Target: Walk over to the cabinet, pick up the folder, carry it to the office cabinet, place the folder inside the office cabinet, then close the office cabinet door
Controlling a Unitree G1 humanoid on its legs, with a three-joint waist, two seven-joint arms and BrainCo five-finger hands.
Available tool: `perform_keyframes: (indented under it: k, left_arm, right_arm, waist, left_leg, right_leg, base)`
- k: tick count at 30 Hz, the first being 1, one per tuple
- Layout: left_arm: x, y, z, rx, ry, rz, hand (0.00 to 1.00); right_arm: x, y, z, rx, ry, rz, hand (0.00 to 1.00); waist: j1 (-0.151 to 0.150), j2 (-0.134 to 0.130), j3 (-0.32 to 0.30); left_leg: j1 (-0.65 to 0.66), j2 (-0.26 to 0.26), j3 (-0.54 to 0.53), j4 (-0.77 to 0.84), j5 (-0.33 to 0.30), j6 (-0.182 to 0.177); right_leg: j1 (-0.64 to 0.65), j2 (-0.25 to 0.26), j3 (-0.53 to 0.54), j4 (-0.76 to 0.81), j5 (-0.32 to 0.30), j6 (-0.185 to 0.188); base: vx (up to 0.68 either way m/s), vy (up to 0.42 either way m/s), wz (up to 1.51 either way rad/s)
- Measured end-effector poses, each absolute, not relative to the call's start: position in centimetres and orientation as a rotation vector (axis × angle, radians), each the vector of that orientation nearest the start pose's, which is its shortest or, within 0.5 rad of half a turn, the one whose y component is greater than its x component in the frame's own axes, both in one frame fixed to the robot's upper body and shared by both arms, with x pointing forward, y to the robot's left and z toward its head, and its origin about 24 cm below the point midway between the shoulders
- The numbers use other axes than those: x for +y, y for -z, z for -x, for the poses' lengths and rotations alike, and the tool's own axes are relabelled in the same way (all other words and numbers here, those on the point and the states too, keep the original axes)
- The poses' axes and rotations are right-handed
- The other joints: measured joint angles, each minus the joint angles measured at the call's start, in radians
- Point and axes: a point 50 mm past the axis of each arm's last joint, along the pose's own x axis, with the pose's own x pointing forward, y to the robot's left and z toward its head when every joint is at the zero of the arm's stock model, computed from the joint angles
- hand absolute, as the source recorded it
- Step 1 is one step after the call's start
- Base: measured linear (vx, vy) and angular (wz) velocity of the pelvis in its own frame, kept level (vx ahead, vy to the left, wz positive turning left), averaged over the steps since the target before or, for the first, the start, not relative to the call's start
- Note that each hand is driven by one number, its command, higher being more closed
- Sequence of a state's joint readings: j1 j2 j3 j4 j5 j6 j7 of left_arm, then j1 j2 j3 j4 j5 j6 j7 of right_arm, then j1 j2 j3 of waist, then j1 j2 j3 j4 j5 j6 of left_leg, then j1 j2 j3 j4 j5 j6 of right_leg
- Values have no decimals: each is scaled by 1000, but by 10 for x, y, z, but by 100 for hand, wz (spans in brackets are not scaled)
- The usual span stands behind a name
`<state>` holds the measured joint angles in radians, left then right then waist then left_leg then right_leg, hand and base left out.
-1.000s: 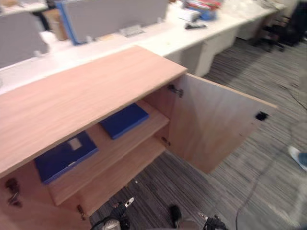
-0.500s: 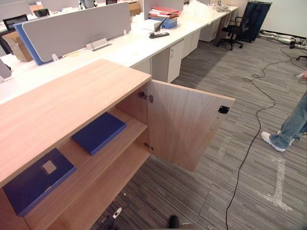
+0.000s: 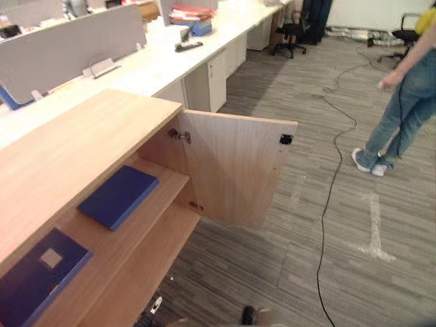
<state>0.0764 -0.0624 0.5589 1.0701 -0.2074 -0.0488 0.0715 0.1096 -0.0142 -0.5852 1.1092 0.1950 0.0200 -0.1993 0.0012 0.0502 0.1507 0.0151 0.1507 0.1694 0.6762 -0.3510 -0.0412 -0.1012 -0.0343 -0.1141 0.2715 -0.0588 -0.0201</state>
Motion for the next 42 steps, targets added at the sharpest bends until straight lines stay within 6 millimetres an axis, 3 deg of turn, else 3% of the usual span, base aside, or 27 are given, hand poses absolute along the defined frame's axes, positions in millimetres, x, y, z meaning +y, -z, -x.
perform_keyframes:
  k: [3, 6, 7, 10, 14, 18, 23, 25, 28, 31, 36, 42]
  left_arm:
    - [193, 168, -64, 1051, -764, 533, 0]
    - [199, 170, -47, 1070, -833, 546, 0]
    - [201, 169, -48, 1066, -835, 539, 0]
    - [196, 169, -57, 1084, -760, 487, 0]
    - [190, 167, -77, 1058, -702, 477, 0]
    - [185, 164, -96, 1026, -644, 456, 0]
    - [187, 164, -92, 1023, -662, 453, 0]
    - [190, 164, -90, 1019, -679, 454, 0]
    - [197, 165, -82, 1033, -706, 437, 0]
    - [200, 167, -70, 1058, -734, 432, 0]
    - [202, 167, -62, 1062, -770, 442, 0]
    - [202, 168, -55, 1092, -725, 400, 0]
  right_arm:
    - [-226, 167, -41, 1185, 842, -329, 0]
    - [-222, 168, -35, 1203, 790, -281, 0]
    - [-219, 168, -32, 1213, 787, -283, 0]
    - [-221, 168, -29, 1214, 794, -279, 0]
    - [-222, 168, -25, 1222, 799, -273, 0]
    - [-222, 167, -34, 1207, 757, -246, 0]
    - [-225, 165, -47, 1193, 676, -168, 0]
    - [-225, 163, -58, 1160, 653, -159, 0]
    - [-216, 148, -111, 980, 597, -202, 0]
    - [-215, 133, -136, 854, 588, -235, 0]
    - [-244, 108, -151, 682, 678, -258, 0]
    - [-304, 59, -169, 437, 759, -148, 0]
  waist:
    - [0, 17, -17]
    - [6, 2, -70]
    - [7, -10, -84]
    - [0, -2, -107]
    - [3, 1, -111]
    - [2, -10, -98]
    - [5, -21, -75]
    - [5, -25, -69]
    - [10, -39, -34]
    - [21, -37, -37]
    - [21, -37, -61]
    - [6, -27, -128]
  left_leg:
    - [8, -38, -87, -222, 21, 7]
    - [60, -44, 4, -349, 55, 20]
    - [81, -69, 25, -402, 85, 18]
    - [127, -88, 38, -511, 139, 15]
    - [156, -98, 37, -524, 158, 20]
    - [167, -135, 50, -526, 212, 36]
    - [177, -163, 61, -543, 223, 42]
    - [176, -157, 60, -550, 200, 44]
    - [170, -144, 51, -529, 140, 34]
    - [156, -134, 18, -517, 127, 32]
    - [143, -105, -71, -580, 151, 3]
    - [126, -46, -185, -634, 208, -45]
  right_leg:
    - [-6, 31, 22, -21, 12, 19]
    - [0, 24, 60, -25, 29, 22]
    - [30, 2, 68, -82, 50, 31]
    - [56, 1, 69, -172, 98, 53]
    - [90, -4, 72, -194, 99, 54]
    - [22, -39, 97, -62, 58, 63]
    - [-54, -65, 114, 73, 30, 68]
    - [-61, -58, 115, 67, 27, 73]
    - [-76, -39, 128, 82, 3, 74]
    - [-75, -32, 115, 84, -5, 69]
    - [-54, -14, 43, 40, -11, 57]
    - [-46, 23, -52, 40, -42, 6]
  base:
    - [-89, 109, -51]
    - [74, 137, -72]
    - [157, 136, -43]
    - [195, 77, -13]
    - [147, 40, -9]
    - [21, 40, -25]
    - [-109, 26, -14]
    - [-99, 24, -5]
    - [-201, -30, -16]
    - [-178, -107, 19]
    - [42, -136, 43]
    - [156, -129, 41]
